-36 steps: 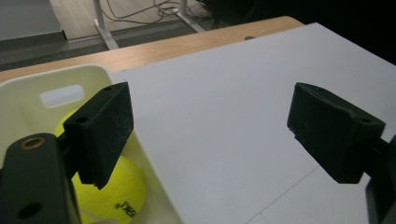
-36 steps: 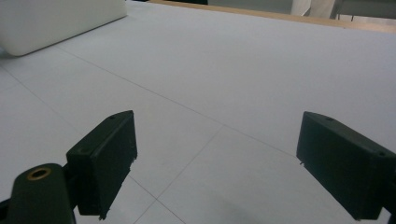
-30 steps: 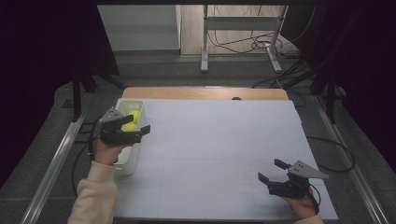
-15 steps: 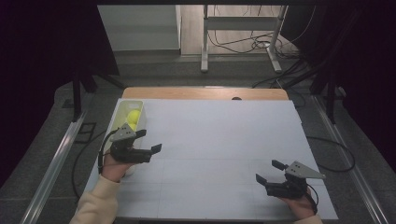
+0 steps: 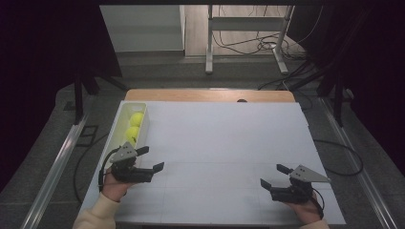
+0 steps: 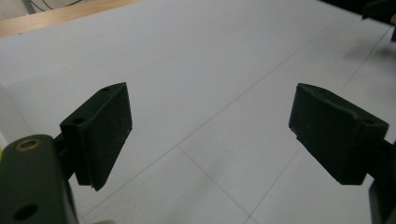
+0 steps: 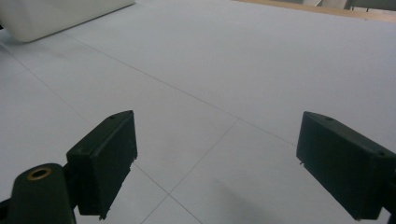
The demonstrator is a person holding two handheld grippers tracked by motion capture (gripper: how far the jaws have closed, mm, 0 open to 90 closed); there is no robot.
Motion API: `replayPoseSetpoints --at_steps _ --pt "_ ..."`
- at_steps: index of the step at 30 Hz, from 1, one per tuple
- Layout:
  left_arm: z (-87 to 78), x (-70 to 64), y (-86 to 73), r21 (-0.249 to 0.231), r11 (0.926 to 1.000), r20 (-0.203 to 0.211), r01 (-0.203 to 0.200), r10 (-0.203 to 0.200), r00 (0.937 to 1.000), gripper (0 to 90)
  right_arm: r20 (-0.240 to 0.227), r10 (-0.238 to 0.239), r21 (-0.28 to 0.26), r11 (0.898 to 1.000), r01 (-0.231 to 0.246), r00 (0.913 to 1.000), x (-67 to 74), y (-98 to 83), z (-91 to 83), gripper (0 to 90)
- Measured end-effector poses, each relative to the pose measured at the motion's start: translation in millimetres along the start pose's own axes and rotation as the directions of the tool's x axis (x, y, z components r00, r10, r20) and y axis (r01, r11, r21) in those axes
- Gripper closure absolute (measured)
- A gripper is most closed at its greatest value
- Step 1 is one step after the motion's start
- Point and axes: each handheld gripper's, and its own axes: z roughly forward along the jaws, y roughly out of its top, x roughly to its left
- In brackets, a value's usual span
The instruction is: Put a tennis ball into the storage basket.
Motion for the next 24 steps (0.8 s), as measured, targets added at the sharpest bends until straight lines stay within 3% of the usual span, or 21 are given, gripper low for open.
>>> replayPoseSetpoints --at_steps 2,4,6,10,16,19,24 --pt "0.0 -5.6 -4.2 -0.003 0.9996 -0.015 -0.03 0.029 0.9994 13.5 -0.004 -0.001 0.002 1.0 0.001 1.0 0.2 -0.3 0.4 12.7" --pt "-0.8 -7.5 -4.7 -0.002 0.9995 -0.017 -0.033 0.033 0.9993 13.6 -0.006 -0.002 0.003 1.0 0.002 1.0 0.3 -0.4 0.6 12.6" --pt "-4.9 -11.4 -7.3 -0.04 0.9989 -0.046 -0.024 0.022 0.9987 13.7 -0.007 -0.004 0.007 1.0 0.004 1.0 0.7 -0.7 1.5 12.6" --pt "-9.0 -13.0 -12.2 -0.052 0.9986 -0.009 -0.006 0.005 0.9999 13.9 -0.01 -0.005 0.01 1.0 0.005 0.9999 1.1 -1.1 1.9 12.6" --pt "-8.4 -19.4 -25.0 -0.032 0.9991 0.022 -0.027 0.027 0.9994 14.7 -0.01 -0.004 0.013 1.0 0.004 0.9999 1.4 -1.6 2.0 12.7" --pt "-3.7 -20.7 -27.9 -0.01 0.9991 0.023 -0.041 0.041 0.9989 14.7 -0.009 -0.004 0.015 1.0 0.004 1.0 1.5 -1.7 2.5 12.7" --pt "-0.6 -19.1 -28.7 -0.005 0.9995 0.024 -0.03 0.031 0.9992 14.6 -0.016 -0.006 0.013 1.0 0.006 0.9999 1.9 -1.8 2.4 12.6"
